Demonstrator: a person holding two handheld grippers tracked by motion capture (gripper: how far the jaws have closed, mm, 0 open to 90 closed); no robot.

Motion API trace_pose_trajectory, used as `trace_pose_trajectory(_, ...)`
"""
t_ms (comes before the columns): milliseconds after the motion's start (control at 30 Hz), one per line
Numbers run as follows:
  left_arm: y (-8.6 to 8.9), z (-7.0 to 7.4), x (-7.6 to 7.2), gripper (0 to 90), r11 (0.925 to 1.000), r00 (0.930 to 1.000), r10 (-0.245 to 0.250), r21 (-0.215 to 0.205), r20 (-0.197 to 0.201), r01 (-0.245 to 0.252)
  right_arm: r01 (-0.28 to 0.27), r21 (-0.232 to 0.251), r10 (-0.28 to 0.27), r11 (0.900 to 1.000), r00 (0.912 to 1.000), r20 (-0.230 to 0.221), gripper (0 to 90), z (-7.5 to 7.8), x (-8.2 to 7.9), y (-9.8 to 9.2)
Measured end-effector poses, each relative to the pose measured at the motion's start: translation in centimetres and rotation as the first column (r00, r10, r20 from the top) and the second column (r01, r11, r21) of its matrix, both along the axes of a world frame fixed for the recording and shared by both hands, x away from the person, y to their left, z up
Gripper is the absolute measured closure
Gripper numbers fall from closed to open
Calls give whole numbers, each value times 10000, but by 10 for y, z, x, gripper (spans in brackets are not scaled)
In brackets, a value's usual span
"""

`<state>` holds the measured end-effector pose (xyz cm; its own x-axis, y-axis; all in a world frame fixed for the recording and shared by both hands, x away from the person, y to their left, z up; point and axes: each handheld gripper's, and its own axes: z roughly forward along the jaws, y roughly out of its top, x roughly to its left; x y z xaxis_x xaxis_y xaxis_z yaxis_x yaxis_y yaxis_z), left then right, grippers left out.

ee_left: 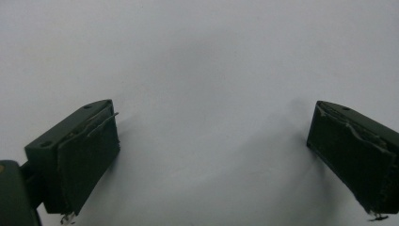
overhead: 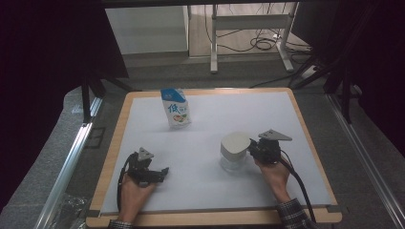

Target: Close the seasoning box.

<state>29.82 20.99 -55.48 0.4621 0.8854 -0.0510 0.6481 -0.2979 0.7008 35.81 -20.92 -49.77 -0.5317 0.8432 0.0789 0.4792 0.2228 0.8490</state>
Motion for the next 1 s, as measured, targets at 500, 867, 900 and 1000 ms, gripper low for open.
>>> trace_pose_trajectory(500,0,0,0,25,10000,10000,-1,6,1,1,527,-119,-522,9985,9979,384,790,-7,-7,-8)
trace_pose_trajectory(867,0,0,0,26,10000,10000,-2,9,5,2,24,-84,-22,10000,9997,242,661,-3,-9,-14)
trace_pose_trajectory(900,0,0,0,25,10000,10000,-4,11,4,4,12,-160,-8,9999,9997,257,648,-2,-10,-14)
trace_pose_trajectory(1000,0,0,0,26,10000,10000,-4,14,5,4,-98,-205,102,9997,9998,186,622,0,-11,-17)
